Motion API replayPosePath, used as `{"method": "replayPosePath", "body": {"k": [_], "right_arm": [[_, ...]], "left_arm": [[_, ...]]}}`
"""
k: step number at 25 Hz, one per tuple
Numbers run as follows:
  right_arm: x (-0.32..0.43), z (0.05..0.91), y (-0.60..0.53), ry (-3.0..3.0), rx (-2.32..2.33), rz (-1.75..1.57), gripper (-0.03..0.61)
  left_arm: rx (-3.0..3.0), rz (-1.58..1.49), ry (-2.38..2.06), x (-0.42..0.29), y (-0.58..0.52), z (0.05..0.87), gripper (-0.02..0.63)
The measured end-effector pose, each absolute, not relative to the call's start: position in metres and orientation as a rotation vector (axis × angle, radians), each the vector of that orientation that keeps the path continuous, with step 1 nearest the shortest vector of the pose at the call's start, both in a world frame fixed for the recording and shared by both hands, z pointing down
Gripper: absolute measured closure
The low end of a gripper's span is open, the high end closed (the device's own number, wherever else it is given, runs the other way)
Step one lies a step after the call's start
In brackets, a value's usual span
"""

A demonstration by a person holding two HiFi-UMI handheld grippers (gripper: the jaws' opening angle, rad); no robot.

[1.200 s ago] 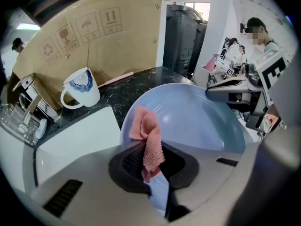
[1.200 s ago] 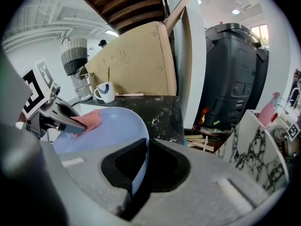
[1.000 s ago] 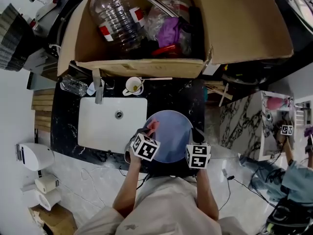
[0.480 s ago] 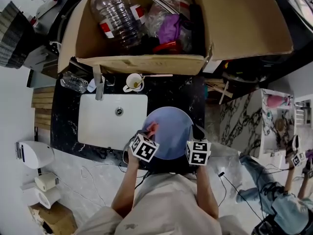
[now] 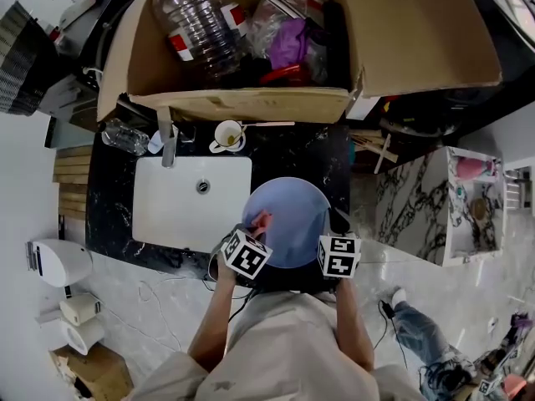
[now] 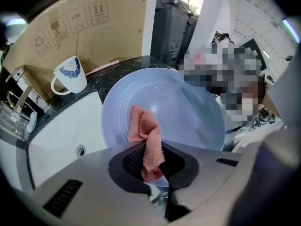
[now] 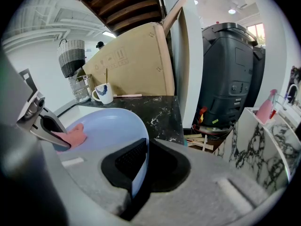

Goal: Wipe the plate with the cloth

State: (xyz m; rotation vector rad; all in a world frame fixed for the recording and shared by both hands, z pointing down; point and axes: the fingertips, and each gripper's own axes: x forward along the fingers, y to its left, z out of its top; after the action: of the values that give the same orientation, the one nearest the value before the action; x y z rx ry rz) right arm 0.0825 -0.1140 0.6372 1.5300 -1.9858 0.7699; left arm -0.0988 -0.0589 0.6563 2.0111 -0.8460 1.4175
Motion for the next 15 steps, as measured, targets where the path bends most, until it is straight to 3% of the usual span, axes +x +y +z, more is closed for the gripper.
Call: {"method": "replayPosePath", "body": {"k": [15], "right_arm": [[0.083, 0.637, -0.114, -1.996, 1.547, 0.799, 0.551]], "left_arm": [[2.040, 1.409, -0.689, -0.077, -0.029, 0.656, 0.580]]}}
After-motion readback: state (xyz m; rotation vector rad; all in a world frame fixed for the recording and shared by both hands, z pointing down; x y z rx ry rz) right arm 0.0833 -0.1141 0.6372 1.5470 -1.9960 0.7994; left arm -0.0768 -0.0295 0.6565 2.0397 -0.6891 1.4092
